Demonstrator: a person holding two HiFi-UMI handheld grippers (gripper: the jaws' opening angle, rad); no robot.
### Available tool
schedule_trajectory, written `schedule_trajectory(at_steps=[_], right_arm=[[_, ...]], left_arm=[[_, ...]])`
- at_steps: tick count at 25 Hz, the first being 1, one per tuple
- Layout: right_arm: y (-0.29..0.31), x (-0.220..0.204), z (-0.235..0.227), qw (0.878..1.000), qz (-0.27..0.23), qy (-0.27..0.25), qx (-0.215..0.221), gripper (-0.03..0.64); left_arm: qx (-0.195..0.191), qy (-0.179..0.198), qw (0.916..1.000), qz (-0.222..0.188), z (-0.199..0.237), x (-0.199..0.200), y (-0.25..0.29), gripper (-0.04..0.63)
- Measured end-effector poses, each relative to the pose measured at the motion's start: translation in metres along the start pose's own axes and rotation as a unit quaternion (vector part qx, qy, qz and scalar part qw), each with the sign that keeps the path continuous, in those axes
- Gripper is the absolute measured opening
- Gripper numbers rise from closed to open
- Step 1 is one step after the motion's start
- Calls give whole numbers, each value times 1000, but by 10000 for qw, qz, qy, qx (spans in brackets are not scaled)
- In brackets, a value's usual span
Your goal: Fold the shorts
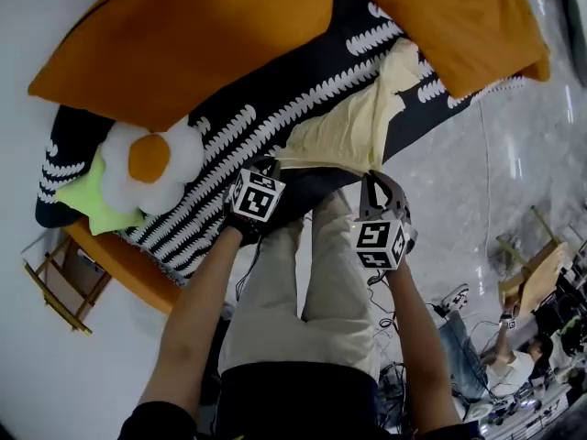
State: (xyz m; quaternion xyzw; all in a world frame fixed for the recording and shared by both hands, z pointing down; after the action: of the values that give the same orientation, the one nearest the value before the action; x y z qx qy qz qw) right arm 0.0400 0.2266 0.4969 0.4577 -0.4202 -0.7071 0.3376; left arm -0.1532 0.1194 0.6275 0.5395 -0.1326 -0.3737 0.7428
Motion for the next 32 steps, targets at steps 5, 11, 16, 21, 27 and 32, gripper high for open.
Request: schedule_trajectory(at_steps=[5, 11, 16, 21, 27, 32], right_arm=[[-115, 30, -37, 9999, 100, 127, 61, 34], [-246, 132, -123, 9993, -55, -357, -58, 34], [-341, 170, -169, 9991, -110, -320, -240, 34], [-371, 176, -197, 9999, 52, 9, 94, 34], [-362, 150, -202, 9992, 74, 240, 318, 32], [-353, 118, -206, 9975, 23, 570, 429, 32]], left_arm=[[-393, 440, 9983, -19, -42, 31, -163, 28], [-340, 1715, 9840, -333, -90, 151, -335, 28], [-98, 2575, 9644, -589, -140, 227, -444, 28], [300, 3306, 9410, -653, -169, 273, -475, 29], [492, 3568, 9317, -474, -186, 286, -446, 26], [354, 3397, 9394, -309, -192, 279, -415, 28]])
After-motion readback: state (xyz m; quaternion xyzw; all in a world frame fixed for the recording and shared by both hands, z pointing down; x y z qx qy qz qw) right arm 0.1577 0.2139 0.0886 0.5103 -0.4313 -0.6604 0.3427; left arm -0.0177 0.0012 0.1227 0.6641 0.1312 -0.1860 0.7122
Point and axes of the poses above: the fingertips, and each gripper's own axes: y forward along the fingers, z to its left, x out of its top, the point moved 7 cm from there along -y, backward along the fingers, and after that the axes turned 9 degrees about -y, right-handed, at the moved point
